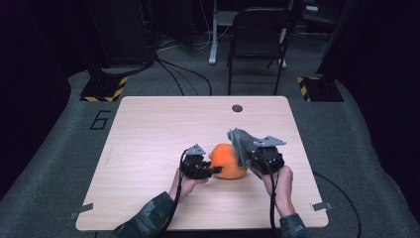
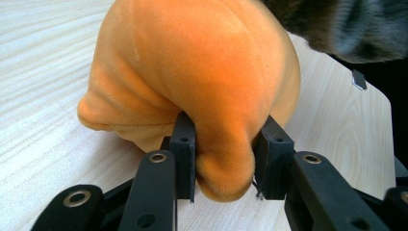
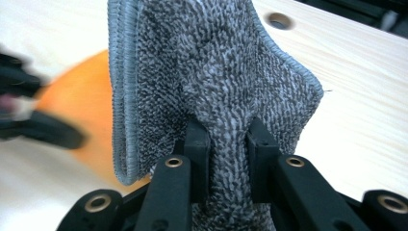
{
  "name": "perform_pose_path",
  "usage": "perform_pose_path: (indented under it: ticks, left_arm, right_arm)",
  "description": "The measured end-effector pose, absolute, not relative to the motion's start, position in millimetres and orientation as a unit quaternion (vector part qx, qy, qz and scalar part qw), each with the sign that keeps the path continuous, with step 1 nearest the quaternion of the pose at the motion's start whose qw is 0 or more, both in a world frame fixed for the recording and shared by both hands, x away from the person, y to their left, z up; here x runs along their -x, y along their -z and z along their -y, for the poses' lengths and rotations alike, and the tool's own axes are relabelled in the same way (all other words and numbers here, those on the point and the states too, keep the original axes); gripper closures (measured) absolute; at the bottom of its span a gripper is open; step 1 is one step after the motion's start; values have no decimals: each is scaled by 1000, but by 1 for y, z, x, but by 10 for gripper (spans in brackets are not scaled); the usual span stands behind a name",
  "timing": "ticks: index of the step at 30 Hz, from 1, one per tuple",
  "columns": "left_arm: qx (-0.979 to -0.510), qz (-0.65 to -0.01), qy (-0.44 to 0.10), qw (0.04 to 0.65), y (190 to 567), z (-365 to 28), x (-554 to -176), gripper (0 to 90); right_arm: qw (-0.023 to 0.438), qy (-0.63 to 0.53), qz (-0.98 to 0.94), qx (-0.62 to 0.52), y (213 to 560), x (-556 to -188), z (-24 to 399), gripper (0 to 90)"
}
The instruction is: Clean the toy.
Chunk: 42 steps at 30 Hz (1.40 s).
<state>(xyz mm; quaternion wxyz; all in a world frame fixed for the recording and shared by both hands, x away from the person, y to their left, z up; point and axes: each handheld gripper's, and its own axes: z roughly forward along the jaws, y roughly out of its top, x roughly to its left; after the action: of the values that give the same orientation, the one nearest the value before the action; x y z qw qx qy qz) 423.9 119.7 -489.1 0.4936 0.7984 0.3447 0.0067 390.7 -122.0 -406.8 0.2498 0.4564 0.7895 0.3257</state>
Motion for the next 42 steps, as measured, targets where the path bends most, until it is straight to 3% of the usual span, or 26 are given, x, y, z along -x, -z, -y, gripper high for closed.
perform_pose_path:
  ticks: [2,3,7,10,11,13,18,25,37,40,42]
  left_arm:
    - [-799,-344,-7,494,489,-120,-424,657]
    - [-798,-348,-11,492,490,-119,-423,637]
    - [-800,-339,-11,494,493,-121,-425,608]
    - [-797,-332,-3,504,493,-122,-427,538]
    - [-797,-329,-10,506,493,-123,-427,471]
    - [-799,-321,-13,508,492,-124,-428,451]
    - [-817,-270,-62,505,489,-125,-426,329]
    - [-842,-196,-144,482,489,-123,-420,237]
    - [-859,-166,-176,451,506,-119,-427,169]
    - [-862,-156,-188,445,510,-117,-425,186]
    - [-860,-149,-201,444,511,-116,-424,256]
  right_arm:
    - [239,-308,-805,-447,419,-393,108,754]
    - [258,-279,-815,-438,437,-398,97,765]
    - [262,-274,-816,-436,441,-400,96,768]
    - [256,-279,-814,-440,442,-401,99,768]
    - [247,-283,-815,-440,441,-403,101,768]
    - [243,-283,-815,-443,441,-403,102,768]
    - [233,-288,-814,-447,442,-407,108,770]
    - [230,-290,-814,-448,442,-409,108,770]
    - [223,-292,-817,-444,442,-412,110,770]
    - [219,-292,-814,-452,442,-411,110,769]
    - [219,-293,-813,-454,442,-411,109,770]
